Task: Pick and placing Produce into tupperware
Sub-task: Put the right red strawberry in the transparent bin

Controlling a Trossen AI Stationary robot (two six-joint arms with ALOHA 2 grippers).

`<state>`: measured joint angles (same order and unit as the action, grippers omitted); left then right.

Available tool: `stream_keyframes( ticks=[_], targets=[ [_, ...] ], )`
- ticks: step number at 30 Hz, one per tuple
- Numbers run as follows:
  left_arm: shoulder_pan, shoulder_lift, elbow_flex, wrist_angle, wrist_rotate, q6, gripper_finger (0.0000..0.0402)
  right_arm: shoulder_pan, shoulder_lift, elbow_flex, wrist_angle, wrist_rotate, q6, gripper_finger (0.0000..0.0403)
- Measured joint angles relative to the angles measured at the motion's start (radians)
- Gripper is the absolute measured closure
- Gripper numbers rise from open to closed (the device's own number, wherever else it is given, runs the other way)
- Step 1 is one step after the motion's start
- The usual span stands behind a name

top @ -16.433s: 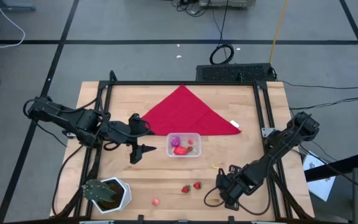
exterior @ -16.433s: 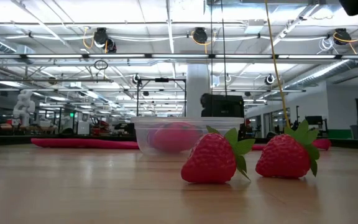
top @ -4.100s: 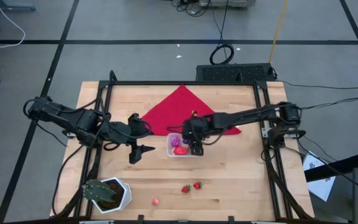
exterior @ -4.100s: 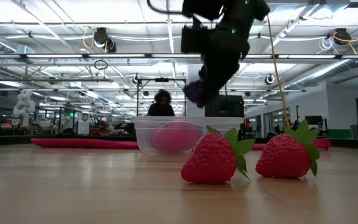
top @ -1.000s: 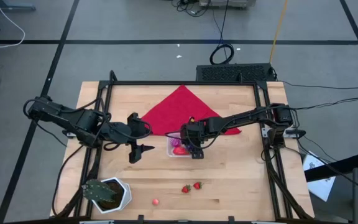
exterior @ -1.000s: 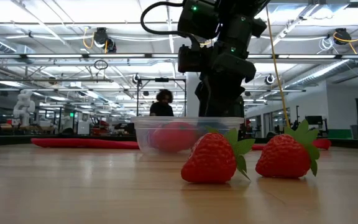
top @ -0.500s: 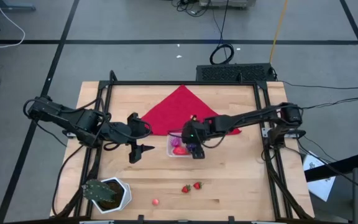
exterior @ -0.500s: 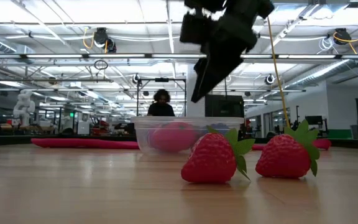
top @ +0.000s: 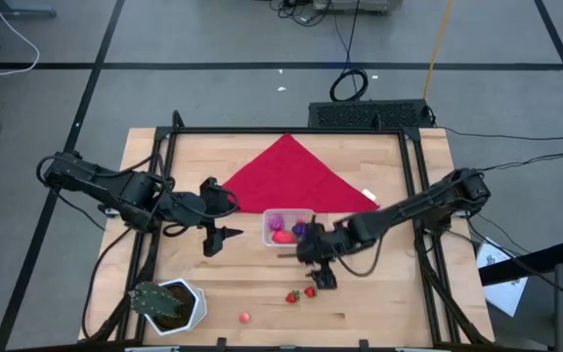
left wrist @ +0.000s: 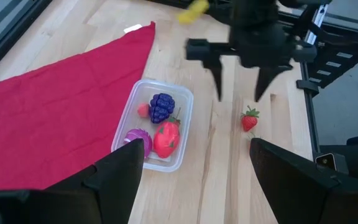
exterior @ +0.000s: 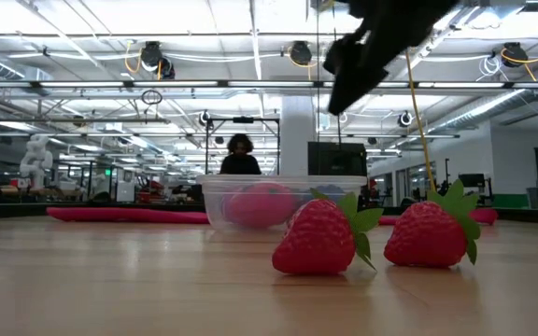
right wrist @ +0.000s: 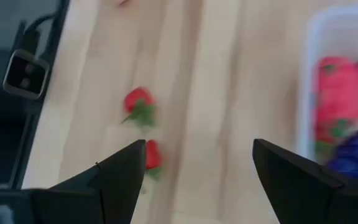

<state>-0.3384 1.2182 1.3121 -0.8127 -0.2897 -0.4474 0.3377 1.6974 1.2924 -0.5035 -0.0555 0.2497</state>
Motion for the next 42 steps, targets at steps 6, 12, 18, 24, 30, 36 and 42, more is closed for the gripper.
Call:
stream_keyframes(
  ticks=[6,12,18,24,30,36,42],
  targets=[
    [0.000,0.000,0.000,0.000,0.000,-0.010,0.0105,0.076,0.000,-0.093,0.111,0.000,0.002,0.0117],
    [0.000,0.000,0.000,0.001,0.000,-0.028,0.0105,0.085,0.001,-0.144,0.128,0.001,0.089,0.0117],
    [0.000,0.000,0.000,0.001,0.000,-0.030,0.0105,0.084,0.001,-0.135,0.133,0.002,0.053,0.0117],
    [0.000,0.000,0.000,0.001,0.000,-0.028,0.0105,0.109,0.006,-0.092,0.131,0.002,-0.008,0.0117],
    [0.000,0.000,0.000,0.000,0.000,-0.022,0.0105,0.136,0.084,0.025,0.045,0.002,-0.057,0.0117],
    [0.000,0.000,0.000,0.000,0.000,-0.027,0.0105,0.114,0.190,0.126,-0.114,0.002,-0.075,0.0117],
    [0.000,0.000,0.000,-0.002,0.000,-0.027,0.0105,0.096,0.242,0.128,-0.128,-0.002,-0.051,0.0117]
  ],
)
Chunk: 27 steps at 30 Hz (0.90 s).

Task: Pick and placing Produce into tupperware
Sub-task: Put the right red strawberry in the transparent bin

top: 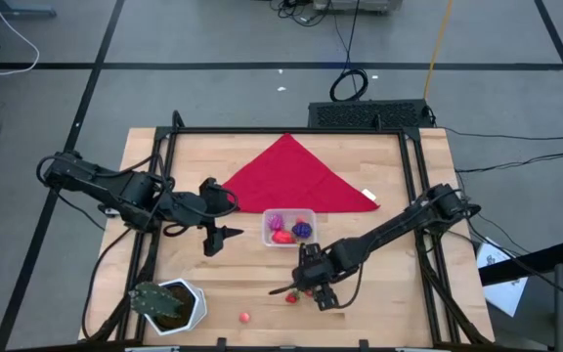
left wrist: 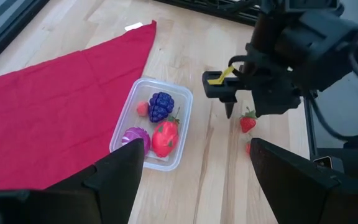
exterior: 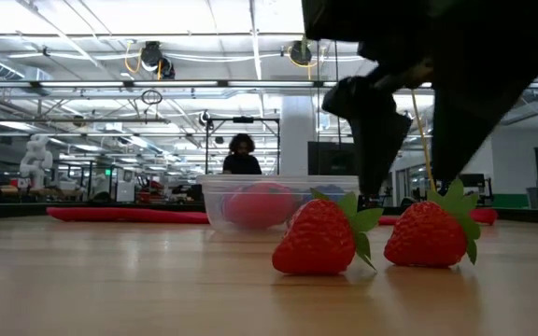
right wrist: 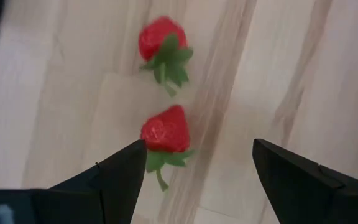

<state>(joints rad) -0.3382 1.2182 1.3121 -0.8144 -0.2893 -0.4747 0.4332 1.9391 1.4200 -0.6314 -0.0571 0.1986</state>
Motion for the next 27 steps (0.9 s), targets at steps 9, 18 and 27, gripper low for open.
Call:
stream_keyframes(
  ticks=[9,18,27],
  targets=[
    [0.000,0.000,0.000,-0.001,0.000,0.001,0.0105,0.000,0.038,0.000,0.006,-0.052,0.032,0.0117],
    [0.000,0.000,0.000,-0.001,0.000,0.000,0.0105,0.000,0.041,0.000,0.039,-0.053,0.058,0.0117],
    [0.000,0.000,0.000,-0.001,0.000,-0.002,0.0105,0.001,0.041,0.000,0.053,-0.053,0.078,0.0117]
  ],
)
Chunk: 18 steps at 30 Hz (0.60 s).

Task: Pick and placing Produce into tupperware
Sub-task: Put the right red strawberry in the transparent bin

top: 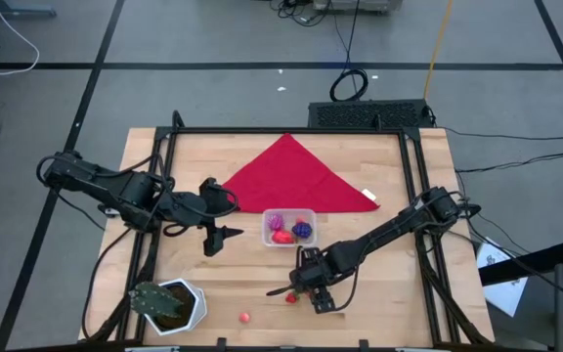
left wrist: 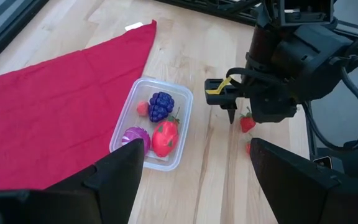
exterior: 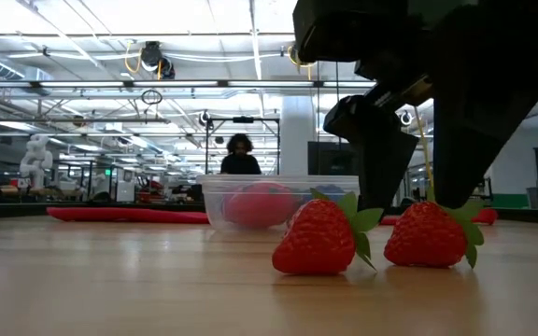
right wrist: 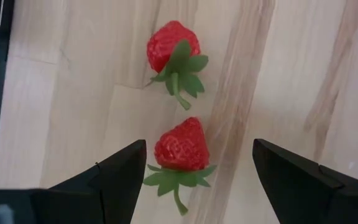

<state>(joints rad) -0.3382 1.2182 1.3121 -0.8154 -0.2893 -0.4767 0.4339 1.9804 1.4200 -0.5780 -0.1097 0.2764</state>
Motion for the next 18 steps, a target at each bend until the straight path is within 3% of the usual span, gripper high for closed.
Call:
stream_keyframes(
  ticks=[18],
  targets=[
    [0.000,0.000,0.000,0.000,0.000,0.000,0.0105,-0.002,0.055,0.000,0.023,-0.023,0.014,0.0117]
  ],
)
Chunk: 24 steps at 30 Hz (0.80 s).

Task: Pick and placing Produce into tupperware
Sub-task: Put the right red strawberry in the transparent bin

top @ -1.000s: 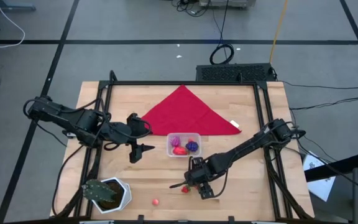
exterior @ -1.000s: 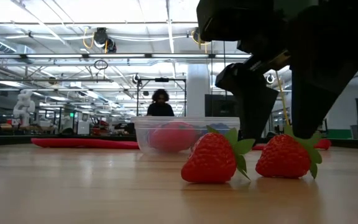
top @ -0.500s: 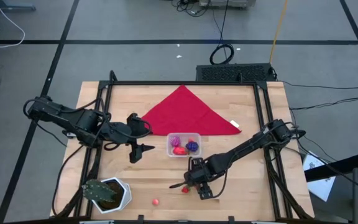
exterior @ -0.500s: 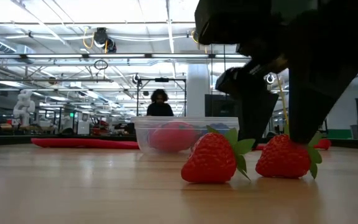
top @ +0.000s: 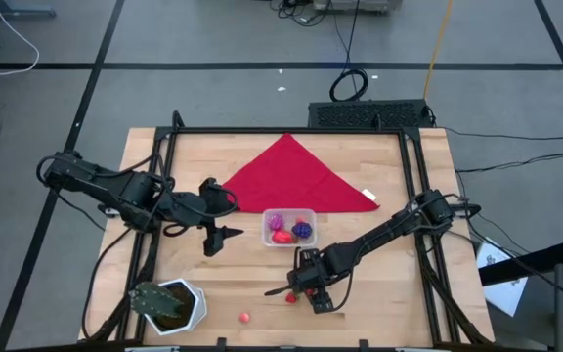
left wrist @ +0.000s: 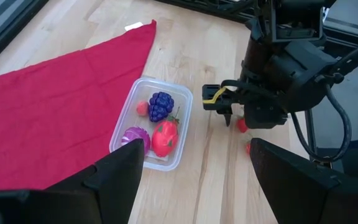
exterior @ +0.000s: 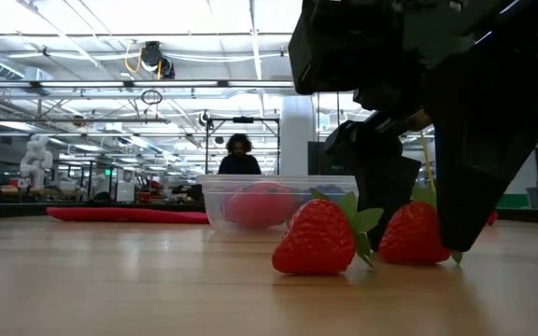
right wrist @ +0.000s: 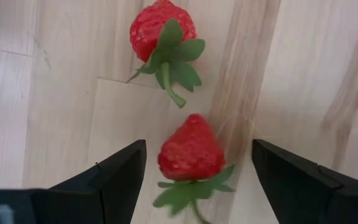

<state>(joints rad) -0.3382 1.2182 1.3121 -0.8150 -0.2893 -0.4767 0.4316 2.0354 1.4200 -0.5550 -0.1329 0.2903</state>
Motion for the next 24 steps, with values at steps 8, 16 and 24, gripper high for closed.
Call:
stream_keyframes(
  ticks=[8,16,24],
  targets=[
    [0.000,0.000,0.000,0.000,0.000,0.000,0.0105,0.000,0.000,0.000,0.006,0.000,0.000,0.0117],
    [0.000,0.000,0.000,0.000,0.000,-0.004,0.0105,-0.001,0.001,-0.001,0.016,0.000,0.027,0.0124],
    [0.000,0.000,0.000,0.000,0.001,-0.004,0.0105,-0.002,0.001,-0.001,0.015,0.006,0.037,0.0170]
  ],
)
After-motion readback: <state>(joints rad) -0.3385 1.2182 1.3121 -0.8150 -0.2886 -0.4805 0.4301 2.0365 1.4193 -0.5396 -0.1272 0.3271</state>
